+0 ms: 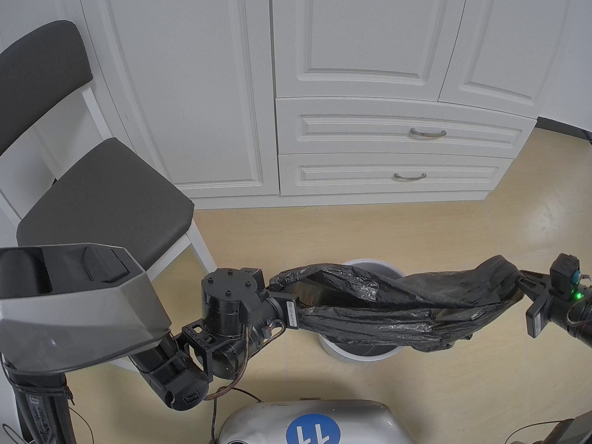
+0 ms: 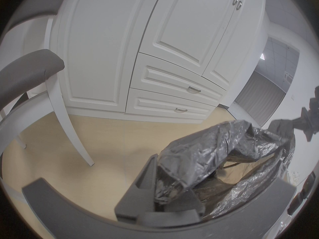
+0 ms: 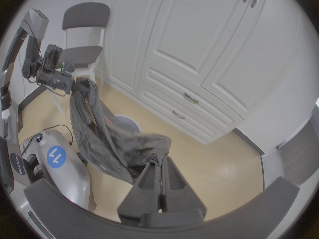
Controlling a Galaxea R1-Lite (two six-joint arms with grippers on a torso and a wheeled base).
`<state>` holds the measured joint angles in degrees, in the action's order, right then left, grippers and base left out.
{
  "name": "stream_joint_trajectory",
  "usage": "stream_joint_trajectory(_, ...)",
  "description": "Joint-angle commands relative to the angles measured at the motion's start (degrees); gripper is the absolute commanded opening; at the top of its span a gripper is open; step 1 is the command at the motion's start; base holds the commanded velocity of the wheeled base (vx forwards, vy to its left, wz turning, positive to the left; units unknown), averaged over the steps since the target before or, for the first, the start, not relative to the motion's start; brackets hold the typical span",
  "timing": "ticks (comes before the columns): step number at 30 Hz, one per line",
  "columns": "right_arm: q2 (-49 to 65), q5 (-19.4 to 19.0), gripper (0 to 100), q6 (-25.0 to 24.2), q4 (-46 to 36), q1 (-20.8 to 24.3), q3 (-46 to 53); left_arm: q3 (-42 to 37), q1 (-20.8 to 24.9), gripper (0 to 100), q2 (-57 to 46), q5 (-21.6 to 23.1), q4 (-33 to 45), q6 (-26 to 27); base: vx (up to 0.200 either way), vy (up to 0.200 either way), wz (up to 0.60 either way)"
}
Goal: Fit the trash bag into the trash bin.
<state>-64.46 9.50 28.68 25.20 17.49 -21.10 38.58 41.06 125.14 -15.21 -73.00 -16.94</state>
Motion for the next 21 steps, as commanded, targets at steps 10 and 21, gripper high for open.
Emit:
stream_joint_trajectory(10,-31.16,-4.57,0,-6.18,41.51,12.57,1.50,-0.09,4.73,0,6.35,0.10,-7.77,-0.46,0.000,0.000,0.00)
stream_joint_trajectory(21,-40.48,-5.28,0,-21.65,45.73,25.92,-1.40,0.00,6.40,0,7.05,0.10,-11.29,-0.90,0.000,0.000,0.00)
